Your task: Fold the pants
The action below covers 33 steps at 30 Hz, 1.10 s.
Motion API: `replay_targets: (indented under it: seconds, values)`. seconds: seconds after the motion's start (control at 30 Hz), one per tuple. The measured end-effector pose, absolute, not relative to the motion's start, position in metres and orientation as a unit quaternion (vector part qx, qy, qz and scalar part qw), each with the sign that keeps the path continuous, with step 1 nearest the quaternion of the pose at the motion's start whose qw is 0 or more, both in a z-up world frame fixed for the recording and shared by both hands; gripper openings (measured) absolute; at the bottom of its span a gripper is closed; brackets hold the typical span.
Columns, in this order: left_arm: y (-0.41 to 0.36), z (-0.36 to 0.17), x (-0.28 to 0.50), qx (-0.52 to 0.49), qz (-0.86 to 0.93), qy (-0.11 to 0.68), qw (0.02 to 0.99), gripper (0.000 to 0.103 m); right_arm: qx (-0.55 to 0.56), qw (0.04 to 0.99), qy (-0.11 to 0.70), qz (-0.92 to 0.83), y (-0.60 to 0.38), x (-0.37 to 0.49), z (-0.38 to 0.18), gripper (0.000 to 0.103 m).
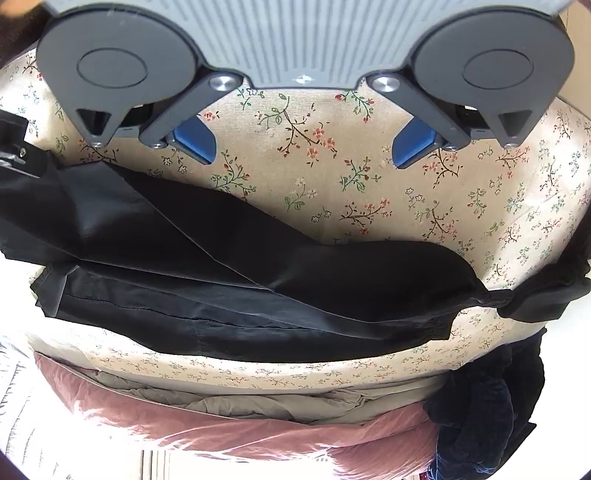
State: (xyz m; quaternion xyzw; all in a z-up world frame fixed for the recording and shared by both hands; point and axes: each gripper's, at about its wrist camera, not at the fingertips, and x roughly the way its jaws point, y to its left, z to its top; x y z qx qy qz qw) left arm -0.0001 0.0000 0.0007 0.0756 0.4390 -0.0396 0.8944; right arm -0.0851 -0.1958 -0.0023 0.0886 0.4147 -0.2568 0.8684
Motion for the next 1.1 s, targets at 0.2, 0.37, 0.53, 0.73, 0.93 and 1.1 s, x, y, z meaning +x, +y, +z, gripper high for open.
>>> replay_targets:
  seconds: [0.2,0.37,0.53,0.73,0.93,1.1]
  values:
    - [-0.0012,0.0009,0.0008,0.073,-0.037,0.438,0.895,0.103,0.084,0.866,0.420,-0.256,-0.1946,-0.0822,0.0002,0.103]
    - [-0.0037,-0.0009,0.0035,0.072,-0.034,0.441,0.894,0.103,0.081,0.867,0.421,-0.253,-0.1932,-0.0826,0.0056,0.103]
    - [0.0004,-0.0029,0.0045,0.066,-0.037,0.443,0.893,0.103,0.081,0.868,0.418,-0.255,-0.1912,-0.0822,0.0027,0.103]
    - [0.0011,-0.0038,0.0057,0.060,-0.043,0.445,0.892,0.103,0.083,0.870,0.417,-0.248,-0.1903,-0.0818,0.0036,0.103]
    - [0.0008,-0.0027,0.0060,0.058,-0.041,0.441,0.895,0.103,0.079,0.871,0.419,-0.243,-0.1891,-0.0812,0.0040,0.103]
    - [0.0020,-0.0020,0.0057,0.055,-0.039,0.439,0.896,0.103,0.081,0.871,0.420,-0.242,-0.1895,-0.0811,0.0034,0.103]
